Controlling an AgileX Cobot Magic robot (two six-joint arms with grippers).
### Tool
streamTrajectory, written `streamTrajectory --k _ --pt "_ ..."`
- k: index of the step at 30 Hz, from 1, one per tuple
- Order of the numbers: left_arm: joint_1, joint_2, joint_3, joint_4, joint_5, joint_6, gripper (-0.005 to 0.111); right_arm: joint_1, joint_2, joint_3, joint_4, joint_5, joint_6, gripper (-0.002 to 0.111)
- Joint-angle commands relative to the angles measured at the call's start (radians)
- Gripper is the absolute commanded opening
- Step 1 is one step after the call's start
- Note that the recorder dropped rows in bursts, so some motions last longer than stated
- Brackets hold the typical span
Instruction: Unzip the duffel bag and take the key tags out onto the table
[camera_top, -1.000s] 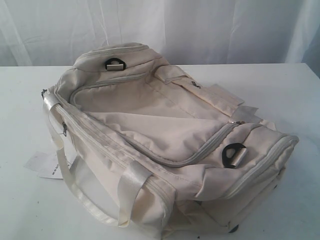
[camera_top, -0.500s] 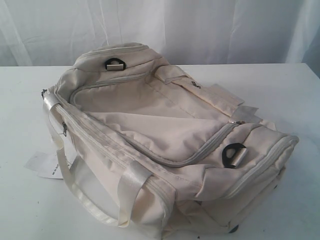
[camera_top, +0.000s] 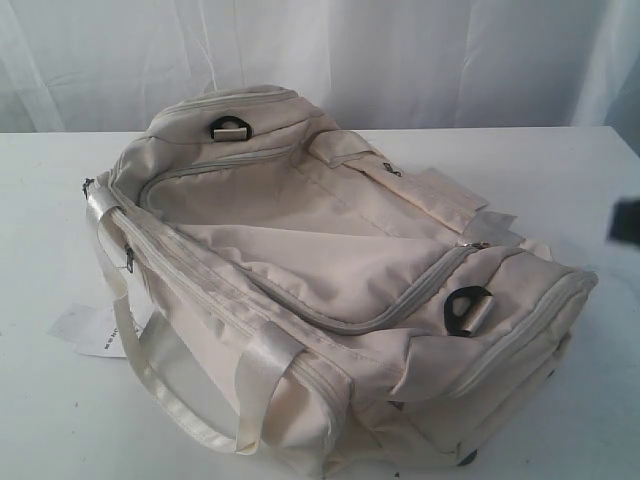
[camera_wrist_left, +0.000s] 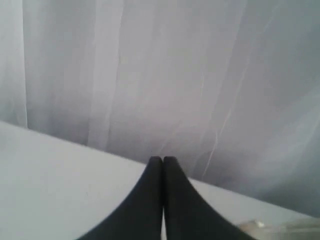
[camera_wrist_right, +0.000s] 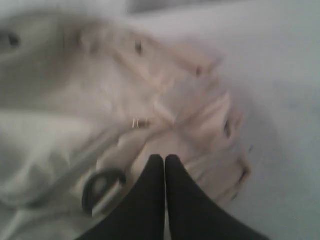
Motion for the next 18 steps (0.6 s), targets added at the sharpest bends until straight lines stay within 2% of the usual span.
streamTrajectory --k 1,4,8,9,13,14,16,18 --pt "-0.001 0.098 -0.110 0.007 0.225 -0.019 0.000 0.038 0.179 -0.009 0.226 0.129 -0.232 0.001" --pt "-0.014 0.119 -0.128 0.007 0.326 0.053 0.008 0.040 0.251 -0.009 0.352 0.180 -0.275 0.001" --pt "-0.056 0.123 -0.131 -0.024 0.387 0.186 0.030 0.040 0.265 -0.009 0.496 0.182 -0.442 0.001" --pt "-0.074 0.123 -0.131 -0.039 0.389 0.223 0.037 0.040 0.260 -0.009 0.531 0.182 -0.486 0.001" --pt "-0.170 0.139 -0.134 -0.203 0.410 0.468 0.082 0.040 0.231 -0.009 0.639 0.210 -0.593 0.001" --pt "-0.191 0.151 -0.137 -0.254 0.412 0.523 0.089 0.040 0.223 -0.009 0.649 0.214 -0.594 0.001" --pt "-0.239 0.189 -0.153 -0.344 0.424 0.631 0.096 0.040 0.203 -0.009 0.662 0.235 -0.594 0.001" --pt "-0.276 0.237 -0.173 -0.415 0.440 0.713 0.096 0.040 0.185 -0.009 0.665 0.266 -0.593 0.001"
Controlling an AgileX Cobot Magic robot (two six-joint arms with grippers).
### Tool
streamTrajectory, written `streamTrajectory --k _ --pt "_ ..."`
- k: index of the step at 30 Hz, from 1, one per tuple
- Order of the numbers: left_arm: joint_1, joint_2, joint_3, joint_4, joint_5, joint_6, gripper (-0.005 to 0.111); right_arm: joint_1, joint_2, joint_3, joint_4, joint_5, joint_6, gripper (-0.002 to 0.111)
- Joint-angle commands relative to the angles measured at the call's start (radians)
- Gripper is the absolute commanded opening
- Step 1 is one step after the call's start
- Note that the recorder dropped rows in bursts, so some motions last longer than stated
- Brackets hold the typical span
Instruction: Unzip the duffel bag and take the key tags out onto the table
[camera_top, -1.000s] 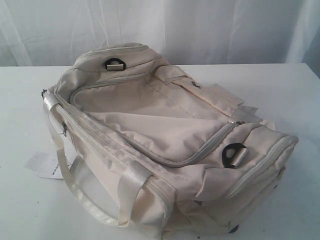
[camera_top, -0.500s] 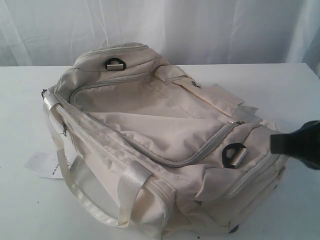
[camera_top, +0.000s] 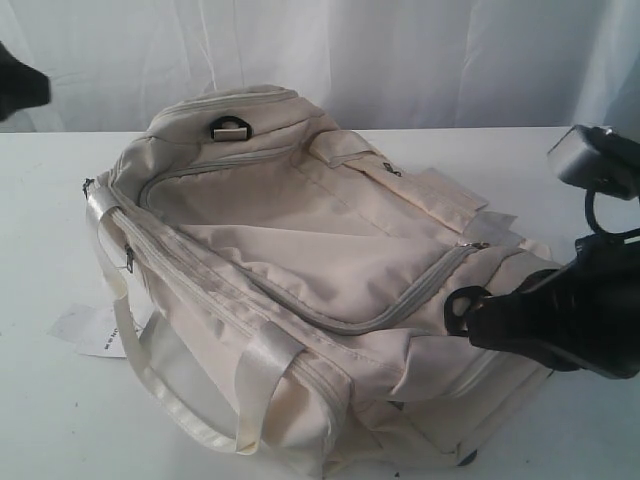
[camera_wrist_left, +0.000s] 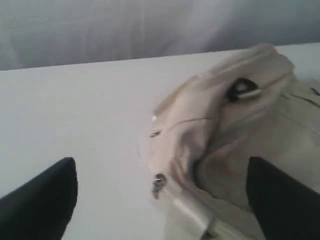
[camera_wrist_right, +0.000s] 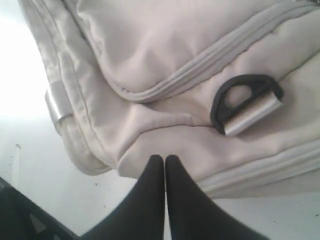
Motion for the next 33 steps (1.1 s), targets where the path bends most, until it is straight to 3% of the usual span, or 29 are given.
streamTrajectory --k 1,8,13,15,20,22,28,33 --pt "-0.095 0.099 -0.046 -0.197 0.034 0.223 0.096 0.007 -0.045 -0.007 0.029 0.068 -0.019 0.001" --pt "-0.150 0.310 -0.202 -0.222 0.077 0.309 0.096 0.007 -0.075 -0.007 0.023 0.086 -0.017 0.003" --pt "-0.160 0.414 -0.291 -0.210 0.072 0.544 0.096 0.007 -0.075 -0.007 -0.067 0.064 0.075 0.017" --pt "-0.160 0.441 -0.308 -0.210 0.072 0.620 0.096 0.007 -0.075 -0.007 -0.122 0.064 0.123 0.029" --pt "-0.160 0.500 -0.343 -0.210 0.054 0.752 0.096 0.007 -0.075 -0.007 -0.277 0.083 0.287 0.080" --pt "-0.160 0.528 -0.357 -0.210 0.050 0.813 0.096 0.007 -0.075 -0.007 -0.322 0.083 0.343 0.092" --pt "-0.160 0.614 -0.400 -0.256 0.000 0.838 0.096 0.007 -0.056 -0.002 -0.361 0.026 0.523 0.095" --pt "-0.162 0.672 -0.403 -0.355 -0.023 0.838 0.096 0.007 0.012 0.019 -0.256 -0.114 0.623 0.095"
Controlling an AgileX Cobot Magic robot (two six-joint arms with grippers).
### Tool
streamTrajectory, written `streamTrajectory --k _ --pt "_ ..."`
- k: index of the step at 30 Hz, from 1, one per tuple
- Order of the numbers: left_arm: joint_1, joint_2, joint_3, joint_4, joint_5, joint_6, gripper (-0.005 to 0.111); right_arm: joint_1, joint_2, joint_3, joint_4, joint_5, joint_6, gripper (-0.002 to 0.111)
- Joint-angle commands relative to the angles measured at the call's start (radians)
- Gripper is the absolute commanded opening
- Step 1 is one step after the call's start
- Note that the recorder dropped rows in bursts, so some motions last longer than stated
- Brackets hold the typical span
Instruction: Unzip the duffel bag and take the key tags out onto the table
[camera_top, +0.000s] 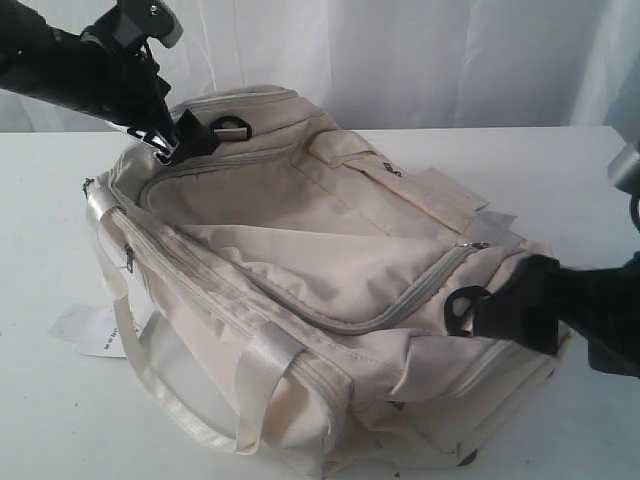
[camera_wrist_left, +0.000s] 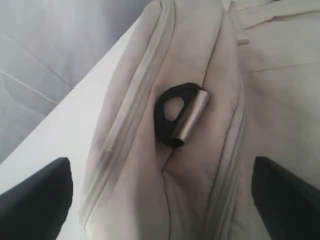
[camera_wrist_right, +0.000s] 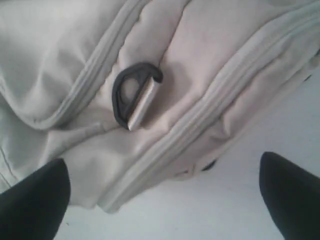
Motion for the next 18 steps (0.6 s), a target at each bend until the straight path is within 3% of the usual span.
streamTrajectory --k 1,5,7,9,11,14,15,18 --pt "-0.006 0.048 -0.006 -0.083 -0.002 0.001 0.096 0.001 0.074 0.015 0.109 -0.126 0.065 0.094" --pt "-0.006 0.083 -0.006 -0.083 0.017 -0.067 0.092 0.001 0.164 0.015 0.126 -0.147 0.065 0.088" --pt "-0.006 0.087 -0.006 -0.081 0.024 -0.119 0.082 0.001 0.203 0.015 0.134 -0.147 0.065 0.083" --pt "-0.006 0.087 -0.006 -0.079 0.024 -0.136 0.065 0.001 0.225 0.015 0.140 -0.149 0.065 0.076" --pt "-0.004 0.083 -0.006 -0.069 0.050 -0.135 0.044 0.001 0.235 0.015 0.140 -0.152 0.065 0.064" --pt "-0.004 0.081 -0.006 -0.030 0.111 -0.135 0.006 0.001 0.236 0.015 0.138 -0.176 0.065 0.038" --pt "-0.004 0.081 -0.006 0.011 0.137 -0.137 0.001 0.001 0.236 0.013 0.138 -0.181 0.065 0.028" --pt "-0.001 0.077 -0.006 0.156 0.215 -0.224 0.000 0.001 0.236 0.013 0.134 -0.204 0.064 0.003"
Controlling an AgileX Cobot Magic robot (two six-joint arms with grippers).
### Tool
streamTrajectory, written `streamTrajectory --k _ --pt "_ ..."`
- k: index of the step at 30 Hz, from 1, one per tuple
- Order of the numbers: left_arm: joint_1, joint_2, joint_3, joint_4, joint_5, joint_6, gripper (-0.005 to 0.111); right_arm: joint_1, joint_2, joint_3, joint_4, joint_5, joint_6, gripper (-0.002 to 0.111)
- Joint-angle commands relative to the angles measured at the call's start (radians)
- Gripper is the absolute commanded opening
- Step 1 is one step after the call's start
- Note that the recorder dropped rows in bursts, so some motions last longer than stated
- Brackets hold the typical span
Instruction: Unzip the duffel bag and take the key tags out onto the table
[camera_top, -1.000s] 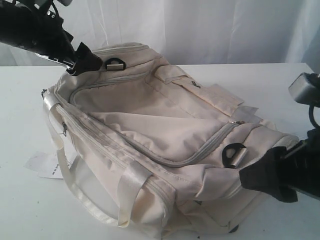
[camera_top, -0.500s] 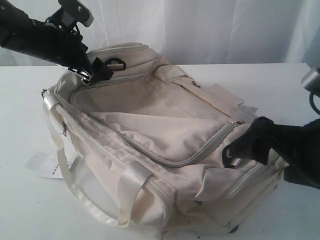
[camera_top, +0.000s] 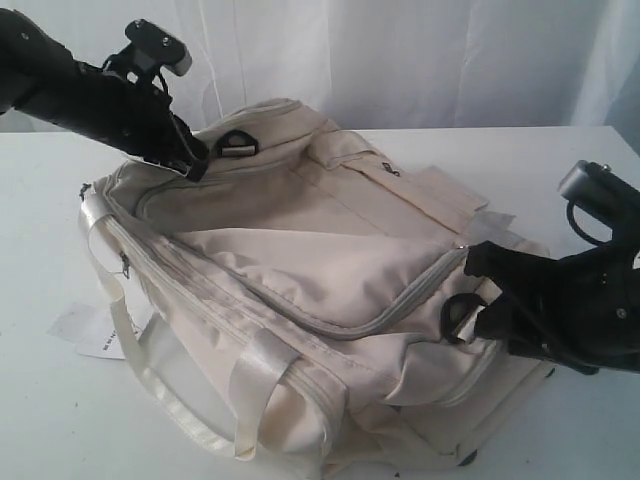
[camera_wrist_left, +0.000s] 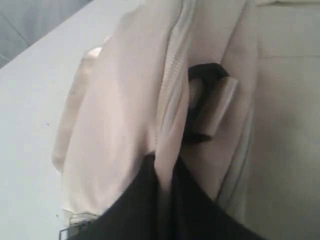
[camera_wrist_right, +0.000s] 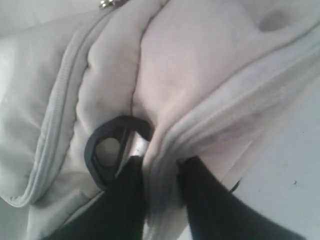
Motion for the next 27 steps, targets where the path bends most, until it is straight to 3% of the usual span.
streamTrajectory --k 1,5,7,11,14,18,22,25,27 --pt "0.002 -0.009 0.004 0.207 0.174 -0.146 0.000 0.001 0.002 0.000 0.005 -0.036 -0.015 0.000" --pt "0.047 -0.064 0.004 0.492 0.293 -0.502 0.000 0.001 -0.002 -0.001 -0.004 -0.067 -0.059 0.000" --pt "0.109 -0.135 0.004 0.579 0.386 -0.646 0.000 -0.001 -0.013 -0.001 -0.038 -0.120 -0.059 0.000" --pt "0.184 -0.314 0.004 0.568 0.648 -0.708 0.000 -0.023 -0.023 -0.001 -0.056 -0.256 -0.057 0.000" --pt "0.184 -0.471 0.077 0.504 0.750 -0.713 0.000 -0.043 -0.023 -0.001 -0.056 -0.303 -0.057 0.000" --pt "0.184 -0.605 0.238 0.399 0.746 -0.713 0.000 -0.043 -0.023 -0.001 -0.056 -0.279 -0.065 0.000" --pt "0.184 -0.669 0.401 0.357 0.650 -0.722 0.001 -0.043 -0.023 -0.001 -0.056 -0.203 -0.128 0.001" --pt "0.184 -0.685 0.453 0.350 0.613 -0.707 0.015 -0.043 -0.023 -0.001 -0.053 -0.181 -0.128 0.008" --pt "0.184 -0.694 0.475 0.350 0.595 -0.707 0.030 -0.043 -0.023 -0.001 -0.053 -0.173 -0.128 0.019"
